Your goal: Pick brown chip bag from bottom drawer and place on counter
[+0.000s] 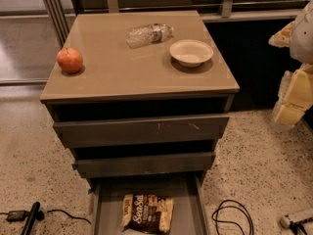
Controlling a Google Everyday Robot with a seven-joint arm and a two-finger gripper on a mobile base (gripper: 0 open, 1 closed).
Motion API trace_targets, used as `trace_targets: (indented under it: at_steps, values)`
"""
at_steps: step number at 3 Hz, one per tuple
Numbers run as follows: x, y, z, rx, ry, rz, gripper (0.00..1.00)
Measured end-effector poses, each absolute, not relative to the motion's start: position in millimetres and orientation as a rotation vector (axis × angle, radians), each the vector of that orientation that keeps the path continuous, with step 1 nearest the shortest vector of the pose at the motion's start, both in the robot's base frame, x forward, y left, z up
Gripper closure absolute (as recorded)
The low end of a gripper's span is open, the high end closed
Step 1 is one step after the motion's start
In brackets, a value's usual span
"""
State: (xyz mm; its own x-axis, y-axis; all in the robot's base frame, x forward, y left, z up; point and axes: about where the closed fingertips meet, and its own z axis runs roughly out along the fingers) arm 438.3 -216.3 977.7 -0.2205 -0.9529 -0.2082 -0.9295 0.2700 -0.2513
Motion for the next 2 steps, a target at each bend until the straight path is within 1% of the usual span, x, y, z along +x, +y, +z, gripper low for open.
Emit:
trace_targets:
  at_steps: [2]
  values:
    - [436.3,-214.0,976.8,-1.719,2.219,-0.083,0.0]
